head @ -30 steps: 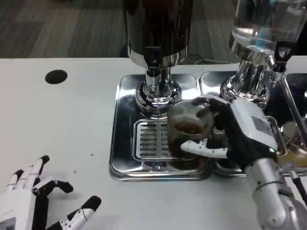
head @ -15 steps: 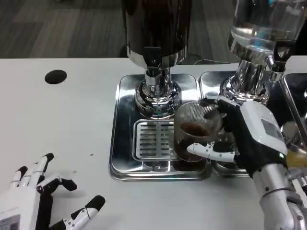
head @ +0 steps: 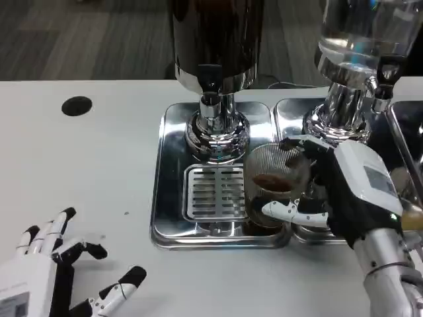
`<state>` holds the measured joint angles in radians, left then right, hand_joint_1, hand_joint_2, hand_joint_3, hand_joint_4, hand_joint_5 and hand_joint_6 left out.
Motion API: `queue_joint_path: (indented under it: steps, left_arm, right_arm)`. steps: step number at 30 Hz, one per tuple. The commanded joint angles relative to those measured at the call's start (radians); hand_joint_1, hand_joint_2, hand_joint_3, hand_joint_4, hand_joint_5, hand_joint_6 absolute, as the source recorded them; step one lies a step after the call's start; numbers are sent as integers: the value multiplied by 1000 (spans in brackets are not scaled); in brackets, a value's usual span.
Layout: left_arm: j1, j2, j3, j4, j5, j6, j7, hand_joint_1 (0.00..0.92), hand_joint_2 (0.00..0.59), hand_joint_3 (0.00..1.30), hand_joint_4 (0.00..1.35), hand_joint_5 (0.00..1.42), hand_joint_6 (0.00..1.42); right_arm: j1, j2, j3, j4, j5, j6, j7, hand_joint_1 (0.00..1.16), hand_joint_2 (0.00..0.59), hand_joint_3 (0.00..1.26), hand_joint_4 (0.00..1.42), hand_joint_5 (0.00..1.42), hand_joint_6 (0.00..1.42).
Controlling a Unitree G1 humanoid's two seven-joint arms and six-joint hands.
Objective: Grasp the cup under the faucet to collect the drink, then remove the cup.
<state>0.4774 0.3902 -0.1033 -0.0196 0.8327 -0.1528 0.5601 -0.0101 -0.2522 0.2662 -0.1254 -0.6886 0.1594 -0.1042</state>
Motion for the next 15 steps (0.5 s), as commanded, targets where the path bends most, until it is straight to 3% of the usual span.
queue_joint_path:
  steps: [1, 15]
  left_arm:
    - [-8, 6, -12, 2, 5, -1, -14, 0, 117, 604, 0, 130, 80]
    - [-23, 9, -32, 1, 11, 4, -18, 0, 116, 604, 0, 130, 80]
  right_arm:
    - [46, -15, -34, -100, -8, 7, 13, 778, 202, 616, 671, 600, 586]
    - [174, -28, -52, -191, -18, -15, 13, 778, 202, 612, 671, 600, 587]
